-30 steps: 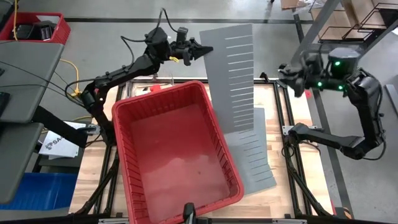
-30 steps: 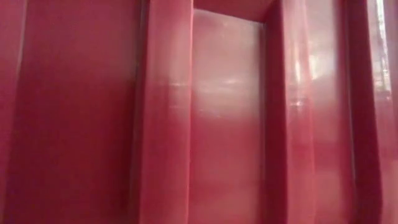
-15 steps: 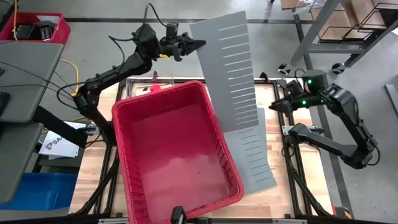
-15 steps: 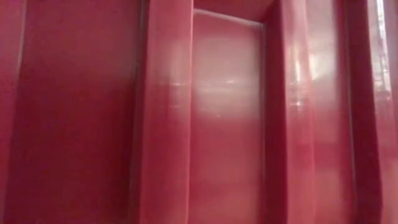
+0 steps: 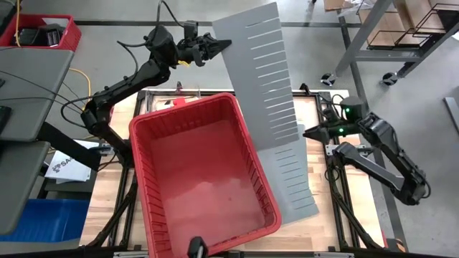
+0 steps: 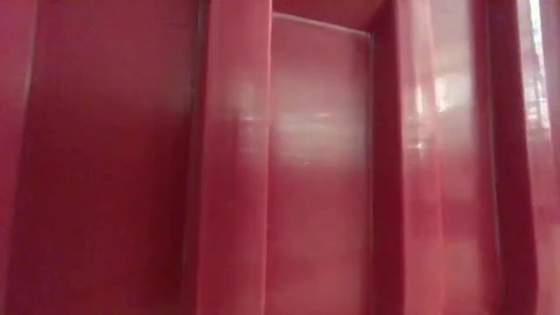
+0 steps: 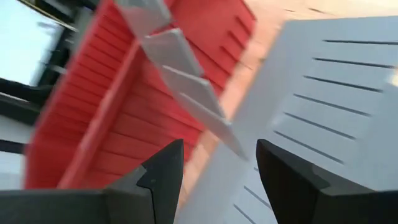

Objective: Sort blocks
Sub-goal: Assemble the bin divider into the red bin

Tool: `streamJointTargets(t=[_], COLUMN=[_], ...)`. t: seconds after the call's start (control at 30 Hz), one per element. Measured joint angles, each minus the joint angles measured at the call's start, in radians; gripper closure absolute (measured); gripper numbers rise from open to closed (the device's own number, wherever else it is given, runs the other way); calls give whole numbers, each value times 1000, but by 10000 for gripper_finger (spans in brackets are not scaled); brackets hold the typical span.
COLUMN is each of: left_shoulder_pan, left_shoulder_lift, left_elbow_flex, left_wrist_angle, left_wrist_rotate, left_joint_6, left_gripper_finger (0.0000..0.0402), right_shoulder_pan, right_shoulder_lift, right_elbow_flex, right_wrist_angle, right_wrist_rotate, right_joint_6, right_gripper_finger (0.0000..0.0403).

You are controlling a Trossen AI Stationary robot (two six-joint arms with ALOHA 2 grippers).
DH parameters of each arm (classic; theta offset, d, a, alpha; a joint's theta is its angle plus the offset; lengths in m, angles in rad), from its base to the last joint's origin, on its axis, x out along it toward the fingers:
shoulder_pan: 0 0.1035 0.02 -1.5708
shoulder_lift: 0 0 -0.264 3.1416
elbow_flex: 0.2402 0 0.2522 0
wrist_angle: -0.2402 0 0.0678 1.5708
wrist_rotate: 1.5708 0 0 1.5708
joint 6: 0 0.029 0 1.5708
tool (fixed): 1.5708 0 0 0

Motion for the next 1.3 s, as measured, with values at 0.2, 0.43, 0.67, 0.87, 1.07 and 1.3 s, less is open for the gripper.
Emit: streamJointTargets(t=[0.2,0.43,0.67,0.87,1.07,1.3], left_shoulder_pan=[13,22,24,24,24,23], left_shoulder_lift=[0,0,1,1,1,1], left_elbow_flex=[0,0,0,0,0,1], left_wrist_angle=[1,2,2,2,2,3], left_wrist_rotate=[-10,-13,-53,-69,-71,-73], left_joint_6=[-29,-42,-43,-47,-59,-94], left_gripper_finger=[401,401,401,401,401,401], right_shoulder_pan=[0,0,17,84,156,225], right_shoulder_lift=[-41,-37,-36,-5,32,99], right_elbow_flex=[-119,-149,-149,-149,-149,-149], right_wrist_angle=[184,244,261,288,330,427], right_wrist_rotate=[-46,-32,-36,-9,89,201], right_joint_6=[67,-2,-48,-64,-77,-65], right_gripper_finger=[208,208,208,221,244,247])
